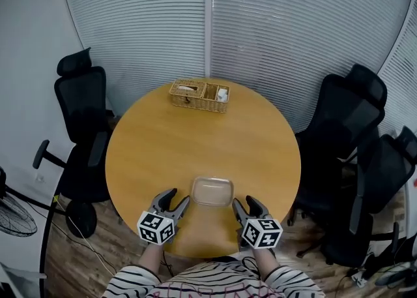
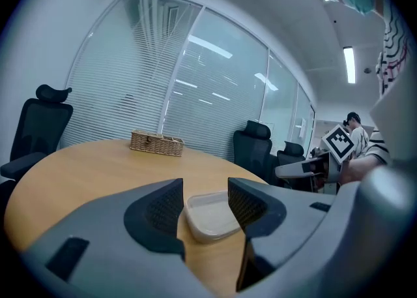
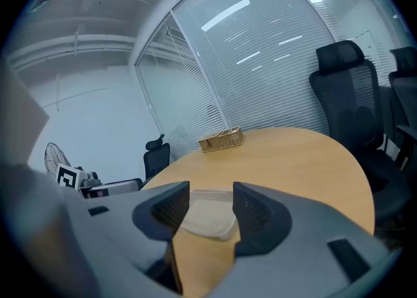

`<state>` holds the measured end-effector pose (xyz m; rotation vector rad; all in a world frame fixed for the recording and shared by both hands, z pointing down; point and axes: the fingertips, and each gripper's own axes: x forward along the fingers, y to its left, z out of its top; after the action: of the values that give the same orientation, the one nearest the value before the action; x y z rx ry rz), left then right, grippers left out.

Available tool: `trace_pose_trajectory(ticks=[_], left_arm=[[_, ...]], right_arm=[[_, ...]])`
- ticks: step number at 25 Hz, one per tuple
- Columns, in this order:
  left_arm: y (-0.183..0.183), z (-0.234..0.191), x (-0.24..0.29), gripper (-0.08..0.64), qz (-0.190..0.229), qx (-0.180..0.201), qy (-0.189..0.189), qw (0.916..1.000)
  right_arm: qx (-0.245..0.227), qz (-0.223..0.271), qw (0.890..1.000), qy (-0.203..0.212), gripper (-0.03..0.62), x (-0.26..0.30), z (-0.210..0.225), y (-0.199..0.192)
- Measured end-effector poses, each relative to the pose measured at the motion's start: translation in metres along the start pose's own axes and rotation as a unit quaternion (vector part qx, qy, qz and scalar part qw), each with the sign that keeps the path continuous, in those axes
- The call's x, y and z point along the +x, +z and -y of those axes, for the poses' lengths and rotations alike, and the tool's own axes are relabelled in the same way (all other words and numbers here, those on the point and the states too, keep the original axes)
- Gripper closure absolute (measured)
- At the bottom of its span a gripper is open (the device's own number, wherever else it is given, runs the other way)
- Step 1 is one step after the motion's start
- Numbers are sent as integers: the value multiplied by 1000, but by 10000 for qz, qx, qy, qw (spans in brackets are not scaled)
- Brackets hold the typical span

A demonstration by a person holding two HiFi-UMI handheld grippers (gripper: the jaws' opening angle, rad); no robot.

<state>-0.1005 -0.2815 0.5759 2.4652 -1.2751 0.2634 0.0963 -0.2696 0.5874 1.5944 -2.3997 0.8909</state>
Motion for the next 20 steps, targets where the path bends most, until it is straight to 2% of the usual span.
trace_pose_trajectory(ticks=[9,14,20], left_arm=[[-21,-10,43,367,-346,-221,69,9991],[-36,-21,52,367,-536,-344,-64,9979],[-55,-27,66,367,-884,-475,-492,9937]], right_arm=[[6,-352,9990,262,374,38,20,-11],[61,-391,9992,91,376,53,22,-21],[182,-313,9991,-221,377,70,22,-31]])
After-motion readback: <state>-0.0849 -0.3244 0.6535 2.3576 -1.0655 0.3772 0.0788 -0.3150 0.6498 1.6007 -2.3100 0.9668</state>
